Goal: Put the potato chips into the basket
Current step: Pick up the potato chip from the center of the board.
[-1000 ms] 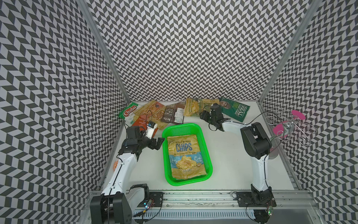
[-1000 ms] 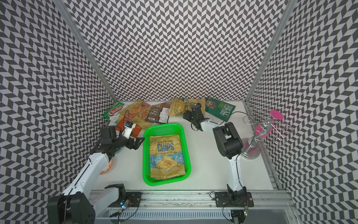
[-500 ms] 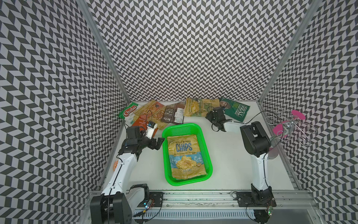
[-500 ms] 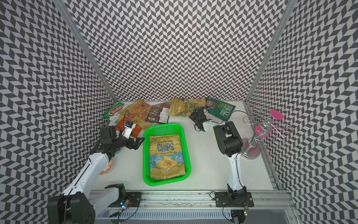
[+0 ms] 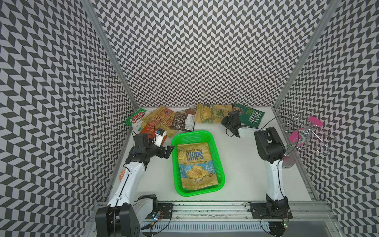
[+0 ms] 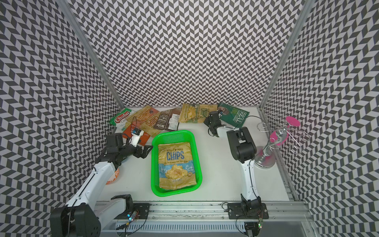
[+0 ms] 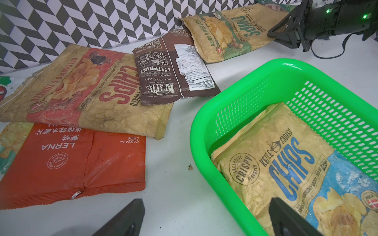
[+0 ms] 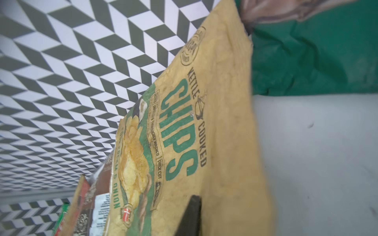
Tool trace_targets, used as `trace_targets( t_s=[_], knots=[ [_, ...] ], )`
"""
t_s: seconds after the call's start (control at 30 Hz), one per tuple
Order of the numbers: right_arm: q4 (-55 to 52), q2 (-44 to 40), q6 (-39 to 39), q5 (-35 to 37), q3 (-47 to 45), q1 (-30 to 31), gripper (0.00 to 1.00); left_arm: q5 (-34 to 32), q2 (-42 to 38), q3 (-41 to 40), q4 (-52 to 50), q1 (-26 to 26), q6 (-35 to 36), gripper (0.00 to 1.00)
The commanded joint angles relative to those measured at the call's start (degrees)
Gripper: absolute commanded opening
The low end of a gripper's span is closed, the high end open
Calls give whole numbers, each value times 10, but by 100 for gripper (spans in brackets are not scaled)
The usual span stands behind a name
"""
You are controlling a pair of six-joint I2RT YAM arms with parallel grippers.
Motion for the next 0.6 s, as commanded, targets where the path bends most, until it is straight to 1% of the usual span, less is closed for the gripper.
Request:
trace_targets(
  t_s=[0.0, 0.07, 0.23, 0.43, 0.57],
  knots=[
    [30, -57, -34, 8, -7, 6, 5, 8, -13, -4, -5, 3, 8, 99],
    [31, -90, -51, 9, -17, 11, 1, 10, -13, -6, -4, 3, 8, 99],
    [28, -161, -115, 5, -10, 25, 0, 14, -14, -5, -2, 2, 7, 99],
    [-11, -189, -181, -99, 56, 28, 0, 10, -20, -6, 0, 2, 7, 99],
    [-45, -213, -213, -184, 95, 30, 0, 3, -24, -6, 4, 2, 2, 99]
  ],
)
